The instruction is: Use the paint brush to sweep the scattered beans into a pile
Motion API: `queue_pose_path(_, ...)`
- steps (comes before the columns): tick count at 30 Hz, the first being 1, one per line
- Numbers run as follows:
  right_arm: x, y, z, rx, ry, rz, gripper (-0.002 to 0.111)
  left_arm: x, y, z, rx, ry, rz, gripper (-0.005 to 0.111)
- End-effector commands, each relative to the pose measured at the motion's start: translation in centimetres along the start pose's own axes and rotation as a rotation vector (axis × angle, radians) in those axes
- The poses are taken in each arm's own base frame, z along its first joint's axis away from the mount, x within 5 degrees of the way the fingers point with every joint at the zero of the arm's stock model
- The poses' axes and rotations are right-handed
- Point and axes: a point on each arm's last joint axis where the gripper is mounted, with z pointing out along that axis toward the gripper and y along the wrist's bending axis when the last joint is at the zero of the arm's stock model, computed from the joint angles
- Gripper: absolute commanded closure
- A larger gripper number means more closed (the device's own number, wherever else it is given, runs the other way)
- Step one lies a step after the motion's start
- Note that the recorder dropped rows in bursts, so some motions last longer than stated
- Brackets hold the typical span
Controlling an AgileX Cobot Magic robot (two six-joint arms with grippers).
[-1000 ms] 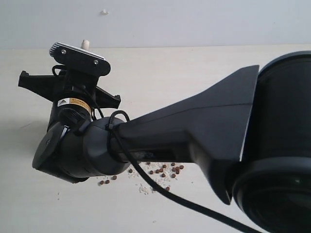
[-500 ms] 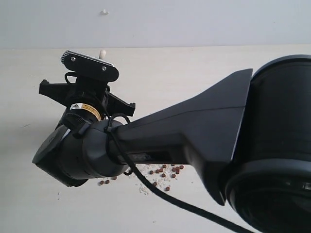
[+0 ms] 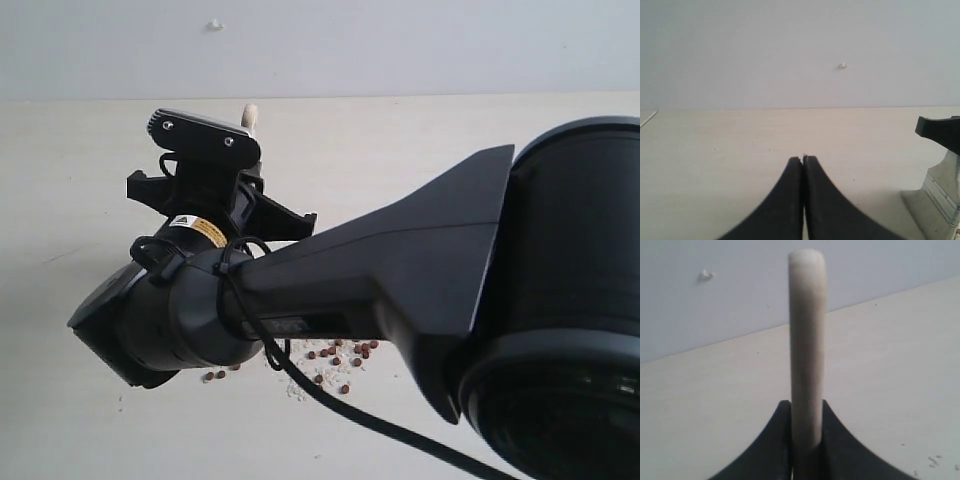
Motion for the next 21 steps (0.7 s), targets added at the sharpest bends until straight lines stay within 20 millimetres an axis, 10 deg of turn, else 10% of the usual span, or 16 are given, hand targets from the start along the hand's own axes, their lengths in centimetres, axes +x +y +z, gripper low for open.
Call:
queue_pose_path(1, -0.4, -0.3, 0.1, 0.034, 0.022, -0.068, 0.108, -0.1, 0.0, 0.0, 0.001, -0.008, -0.015, 0.107)
queue_pose_path(12, -4.7, 0.4, -1.2, -0.025, -0.032, -0.047, 0.108, -0.1, 0.0, 0.0, 0.001, -0.008, -0.015, 0.107)
queue_pose_path(21, -4.4, 2.6, -4.7, -0.217, -0.059, 0.044, 0.108, -0.1, 0.0, 0.0, 0.001, -0.008, -0.015, 0.107)
